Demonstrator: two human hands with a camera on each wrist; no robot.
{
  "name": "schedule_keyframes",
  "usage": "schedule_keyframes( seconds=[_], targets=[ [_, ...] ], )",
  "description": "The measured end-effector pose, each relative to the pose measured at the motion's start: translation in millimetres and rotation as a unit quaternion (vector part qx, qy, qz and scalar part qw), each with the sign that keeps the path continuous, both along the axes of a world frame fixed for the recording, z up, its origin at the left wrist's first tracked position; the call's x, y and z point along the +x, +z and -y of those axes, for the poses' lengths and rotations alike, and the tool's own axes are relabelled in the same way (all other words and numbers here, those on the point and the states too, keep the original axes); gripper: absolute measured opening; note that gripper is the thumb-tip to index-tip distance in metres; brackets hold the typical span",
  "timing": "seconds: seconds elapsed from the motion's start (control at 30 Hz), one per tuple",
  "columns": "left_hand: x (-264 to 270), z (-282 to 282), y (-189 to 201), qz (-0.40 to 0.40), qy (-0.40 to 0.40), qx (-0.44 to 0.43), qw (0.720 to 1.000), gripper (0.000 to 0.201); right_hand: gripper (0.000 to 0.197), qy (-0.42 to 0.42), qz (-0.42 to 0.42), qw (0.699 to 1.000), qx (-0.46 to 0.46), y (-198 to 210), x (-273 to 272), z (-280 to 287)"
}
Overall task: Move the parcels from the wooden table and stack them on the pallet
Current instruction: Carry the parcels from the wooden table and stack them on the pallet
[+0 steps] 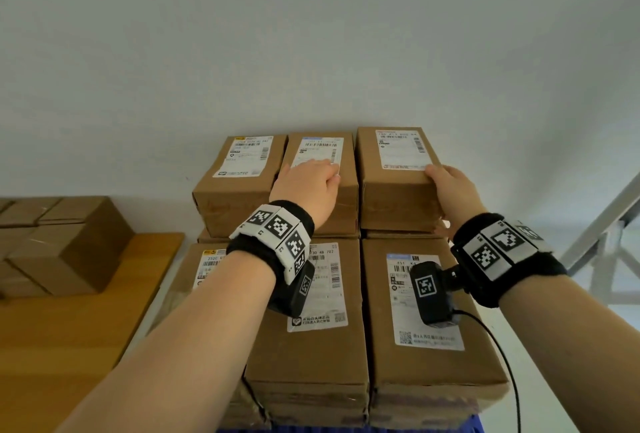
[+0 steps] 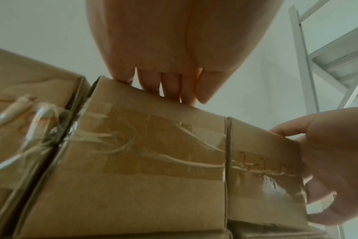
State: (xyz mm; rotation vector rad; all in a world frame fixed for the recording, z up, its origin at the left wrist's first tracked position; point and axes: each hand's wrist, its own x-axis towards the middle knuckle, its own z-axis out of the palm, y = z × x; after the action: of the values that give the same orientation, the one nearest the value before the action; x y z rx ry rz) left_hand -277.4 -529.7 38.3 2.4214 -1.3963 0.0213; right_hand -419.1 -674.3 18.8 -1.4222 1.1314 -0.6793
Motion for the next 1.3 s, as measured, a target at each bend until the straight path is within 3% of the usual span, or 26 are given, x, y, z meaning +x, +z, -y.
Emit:
schedule_keyframes(
  seconds=[0.43,1.03,1.3],
  targets=[
    [1,0,-2,0.011,0.006,-0.001,1.0,0.038,0.049,0.036,-0.056,0.982,-0.176,1,6,-5],
    [0,0,-2,0.026,-0.006,0.005,1.0,0.038,0.055,0.036,-0.095,0.976,-0.19,2,7,-2],
    [-3,-1,9,-0.022,0.005,0.013,1.0,0.033,0.051,0.042,-0.148,0.962,-0.226,12,5,-8]
  ],
)
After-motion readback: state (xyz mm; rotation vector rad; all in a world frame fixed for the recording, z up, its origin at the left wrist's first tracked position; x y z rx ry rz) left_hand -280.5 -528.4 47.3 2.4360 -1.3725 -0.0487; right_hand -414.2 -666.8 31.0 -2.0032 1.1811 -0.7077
